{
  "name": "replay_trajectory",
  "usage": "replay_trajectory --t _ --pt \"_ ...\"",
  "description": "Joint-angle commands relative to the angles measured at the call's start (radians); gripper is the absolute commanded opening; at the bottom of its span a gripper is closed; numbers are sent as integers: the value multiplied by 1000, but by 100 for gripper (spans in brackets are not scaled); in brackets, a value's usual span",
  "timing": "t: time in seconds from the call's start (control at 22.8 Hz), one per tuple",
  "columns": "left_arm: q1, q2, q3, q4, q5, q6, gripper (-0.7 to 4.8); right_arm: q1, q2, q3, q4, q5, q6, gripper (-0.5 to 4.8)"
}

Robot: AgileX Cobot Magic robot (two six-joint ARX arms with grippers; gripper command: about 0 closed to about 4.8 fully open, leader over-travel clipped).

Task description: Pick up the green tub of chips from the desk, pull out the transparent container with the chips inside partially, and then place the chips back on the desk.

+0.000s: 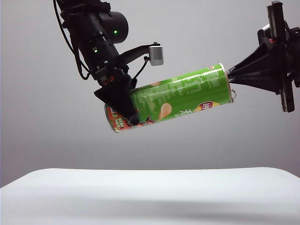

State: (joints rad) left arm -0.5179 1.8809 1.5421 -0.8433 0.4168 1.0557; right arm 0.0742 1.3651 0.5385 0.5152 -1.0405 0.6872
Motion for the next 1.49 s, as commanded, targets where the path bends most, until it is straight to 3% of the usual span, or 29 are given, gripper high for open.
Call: replay_trajectory --t 0.04,0.26,0.57,1.1,1.14,1.19,1.23,1.27,1.4,1.49 --pt "-6 -5 5 -15 23 2 212 1 -3 3 14 -5 -21 -7" --pt "-2 -5 5 -91 -65 2 214 -28 -3 2 13 -6 -37 -8" --pt "29 -10 6 -116 -62 -21 211 -97 -3 2 5 -9 -37 -8" --pt "38 -16 9 -86 -13 -39 211 -93 -3 2 6 7 -42 -7" --pt "38 -16 9 -82 -7 -41 210 -93 -3 2 7 7 -42 4" --pt "38 -16 9 -77 -9 -43 210 -93 -3 2 12 6 -47 58" --pt "39 -16 9 -76 -11 -43 210 -93 -3 2 16 6 -58 185" --pt "39 -16 9 -75 -13 -43 210 -93 -3 2 17 7 -61 242" --pt "44 -16 9 -70 -44 -43 209 -94 -3 2 32 6 -66 285" --pt "45 -12 6 -48 -95 -48 209 -94 -3 2 69 -10 -67 343"
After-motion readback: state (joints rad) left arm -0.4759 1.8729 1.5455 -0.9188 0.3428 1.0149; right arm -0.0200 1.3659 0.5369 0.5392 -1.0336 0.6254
